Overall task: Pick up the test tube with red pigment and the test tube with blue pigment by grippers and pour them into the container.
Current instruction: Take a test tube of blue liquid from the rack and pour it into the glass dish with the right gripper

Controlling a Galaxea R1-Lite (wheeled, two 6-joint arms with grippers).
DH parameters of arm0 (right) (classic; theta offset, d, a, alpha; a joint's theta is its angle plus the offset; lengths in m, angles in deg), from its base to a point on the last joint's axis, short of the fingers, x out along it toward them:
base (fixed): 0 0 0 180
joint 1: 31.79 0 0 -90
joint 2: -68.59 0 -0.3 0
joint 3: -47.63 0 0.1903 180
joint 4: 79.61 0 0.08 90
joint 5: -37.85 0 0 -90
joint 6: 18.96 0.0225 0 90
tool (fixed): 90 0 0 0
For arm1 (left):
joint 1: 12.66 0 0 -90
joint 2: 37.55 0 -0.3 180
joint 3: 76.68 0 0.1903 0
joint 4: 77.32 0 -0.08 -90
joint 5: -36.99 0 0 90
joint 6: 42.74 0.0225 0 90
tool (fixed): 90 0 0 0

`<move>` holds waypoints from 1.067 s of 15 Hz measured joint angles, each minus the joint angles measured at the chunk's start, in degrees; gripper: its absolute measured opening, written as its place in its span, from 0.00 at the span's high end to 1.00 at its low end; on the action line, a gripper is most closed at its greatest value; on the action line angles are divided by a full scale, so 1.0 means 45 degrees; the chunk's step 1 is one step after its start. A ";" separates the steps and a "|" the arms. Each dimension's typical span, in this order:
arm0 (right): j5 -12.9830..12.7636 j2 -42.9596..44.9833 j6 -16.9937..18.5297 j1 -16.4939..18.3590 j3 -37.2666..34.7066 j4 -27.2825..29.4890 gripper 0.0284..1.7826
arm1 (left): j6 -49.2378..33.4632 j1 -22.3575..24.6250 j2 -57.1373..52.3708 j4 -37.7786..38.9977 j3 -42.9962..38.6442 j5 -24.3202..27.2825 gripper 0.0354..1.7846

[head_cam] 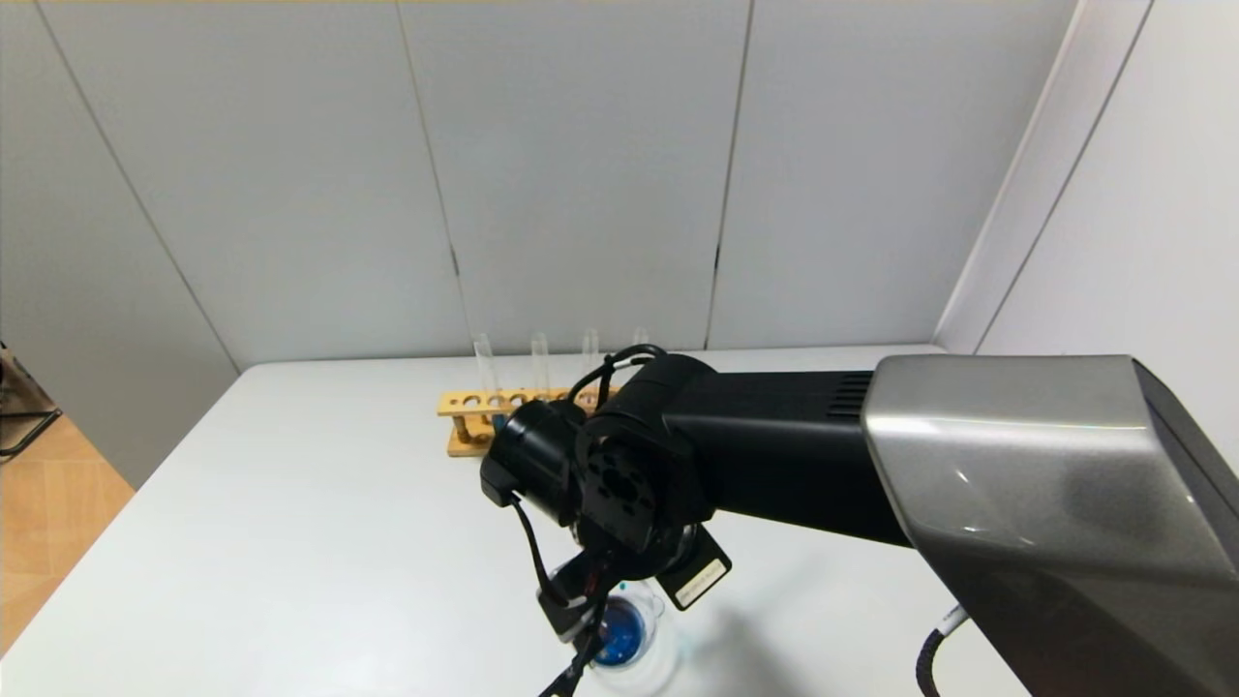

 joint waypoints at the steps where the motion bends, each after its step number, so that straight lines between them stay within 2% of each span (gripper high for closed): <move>1: -0.0062 -0.0008 -0.0030 -0.0005 0.0000 0.0011 0.83 | 0.0005 0.0000 0.0000 0.0000 0.0000 0.0000 0.02; 4: -0.0639 -0.0051 -0.0238 -0.0011 0.0005 0.0016 0.83 | 0.0005 0.0000 0.0000 0.0000 0.0000 0.0000 0.02; 13: -0.1336 -0.0095 -0.0637 -0.0111 0.0019 0.0035 0.83 | 0.0000 0.0000 0.0000 0.0000 0.0000 0.0000 0.02; 16: -0.1777 -0.0106 -0.0826 -0.0244 0.0019 -0.0038 0.83 | 0.0000 0.0000 0.0000 -0.0005 0.0000 0.0005 0.02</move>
